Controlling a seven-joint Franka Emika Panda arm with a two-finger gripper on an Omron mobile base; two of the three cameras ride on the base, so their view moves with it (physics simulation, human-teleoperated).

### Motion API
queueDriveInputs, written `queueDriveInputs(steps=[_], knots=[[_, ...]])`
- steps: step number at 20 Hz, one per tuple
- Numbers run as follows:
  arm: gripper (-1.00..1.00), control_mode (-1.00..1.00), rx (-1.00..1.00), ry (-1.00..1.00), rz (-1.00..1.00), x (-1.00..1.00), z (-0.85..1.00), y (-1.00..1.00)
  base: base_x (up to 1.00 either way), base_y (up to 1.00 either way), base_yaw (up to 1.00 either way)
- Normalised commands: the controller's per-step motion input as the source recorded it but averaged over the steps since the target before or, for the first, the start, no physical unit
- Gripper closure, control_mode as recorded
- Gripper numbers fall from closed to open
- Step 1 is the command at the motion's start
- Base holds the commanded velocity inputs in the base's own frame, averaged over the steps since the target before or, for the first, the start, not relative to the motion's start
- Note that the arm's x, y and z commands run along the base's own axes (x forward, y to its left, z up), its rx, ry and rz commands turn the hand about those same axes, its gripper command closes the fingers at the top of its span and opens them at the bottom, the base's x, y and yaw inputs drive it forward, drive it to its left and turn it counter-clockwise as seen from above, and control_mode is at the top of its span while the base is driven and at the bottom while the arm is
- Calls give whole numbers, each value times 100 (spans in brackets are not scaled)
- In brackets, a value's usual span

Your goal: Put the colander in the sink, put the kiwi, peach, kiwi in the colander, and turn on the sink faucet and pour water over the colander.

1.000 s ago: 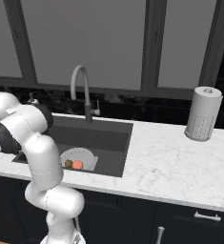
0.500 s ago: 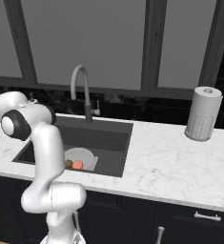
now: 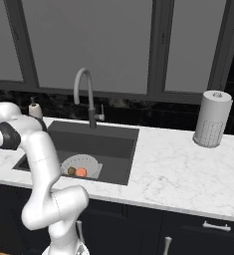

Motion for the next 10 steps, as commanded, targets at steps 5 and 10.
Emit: queueDriveInputs(steps=[5, 10], knots=[[-100, -100, -4, 0, 0, 46, -33, 7, 0, 0, 0], [-100, -100, 0, 1, 0, 43, -28, 0, 0, 0, 0]])
